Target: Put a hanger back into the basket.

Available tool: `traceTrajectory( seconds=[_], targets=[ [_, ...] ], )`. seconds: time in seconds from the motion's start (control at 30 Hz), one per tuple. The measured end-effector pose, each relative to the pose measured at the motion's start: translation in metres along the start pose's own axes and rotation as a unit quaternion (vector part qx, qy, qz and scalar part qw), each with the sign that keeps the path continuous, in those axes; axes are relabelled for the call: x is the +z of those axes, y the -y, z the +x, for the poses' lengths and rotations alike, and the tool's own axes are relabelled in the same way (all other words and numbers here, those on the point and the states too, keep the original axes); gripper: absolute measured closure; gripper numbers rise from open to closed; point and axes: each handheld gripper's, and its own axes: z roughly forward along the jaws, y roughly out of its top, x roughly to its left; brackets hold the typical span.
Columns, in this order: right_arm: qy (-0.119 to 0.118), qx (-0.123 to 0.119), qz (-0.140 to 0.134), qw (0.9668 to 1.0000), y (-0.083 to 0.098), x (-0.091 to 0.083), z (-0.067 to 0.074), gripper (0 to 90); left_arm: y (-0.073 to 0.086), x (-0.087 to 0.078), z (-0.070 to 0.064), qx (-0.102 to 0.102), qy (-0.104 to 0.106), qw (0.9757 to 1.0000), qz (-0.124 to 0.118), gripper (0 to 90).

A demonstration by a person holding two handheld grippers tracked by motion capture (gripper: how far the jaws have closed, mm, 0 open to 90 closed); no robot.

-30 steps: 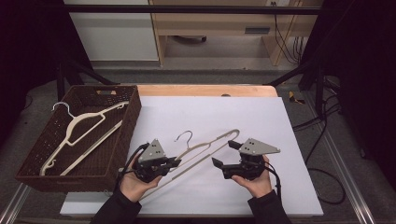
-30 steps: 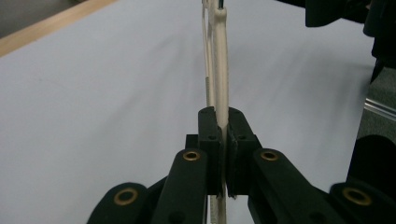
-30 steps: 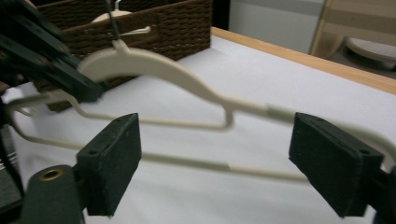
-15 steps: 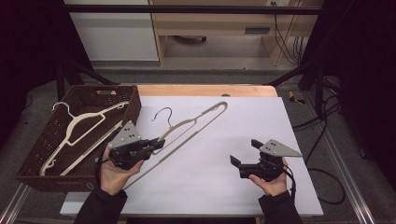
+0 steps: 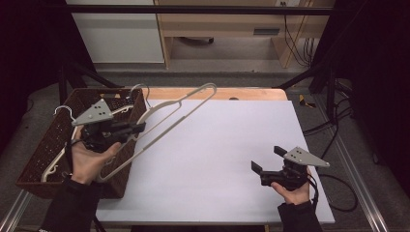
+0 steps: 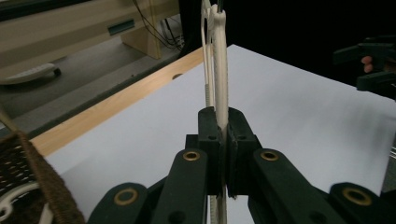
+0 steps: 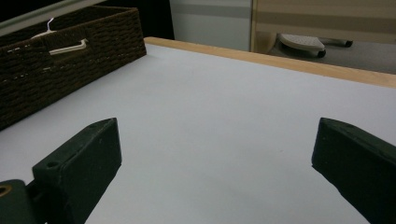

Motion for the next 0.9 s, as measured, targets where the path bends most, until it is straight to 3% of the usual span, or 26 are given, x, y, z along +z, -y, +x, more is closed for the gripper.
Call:
traceTrajectory(
  seconds=[0.23, 0.47, 0.73, 0.9],
  targets=[
    [0.002, 0.004, 0.004, 1.0000, 0.002, 0.000, -0.002, 1.9, 0.001, -0.021, 0.034, -0.008, -0.023, 0.9997, 0.003, 86.6],
    [0.004, 0.005, 0.006, 1.0000, 0.002, 0.001, -0.003, 1.8, 0.007, -0.027, 0.068, -0.017, -0.049, 0.9985, 0.018, 86.6],
    [0.002, 0.006, 0.010, 0.9999, 0.004, 0.004, -0.003, 1.8, 0.025, -0.033, 0.094, -0.036, -0.045, 0.9982, 0.017, 86.6],
    [0.001, 0.005, 0.011, 0.9999, 0.004, 0.005, -0.002, 1.8, 0.035, -0.041, 0.109, -0.047, -0.054, 0.9973, 0.015, 86.6]
  ],
)
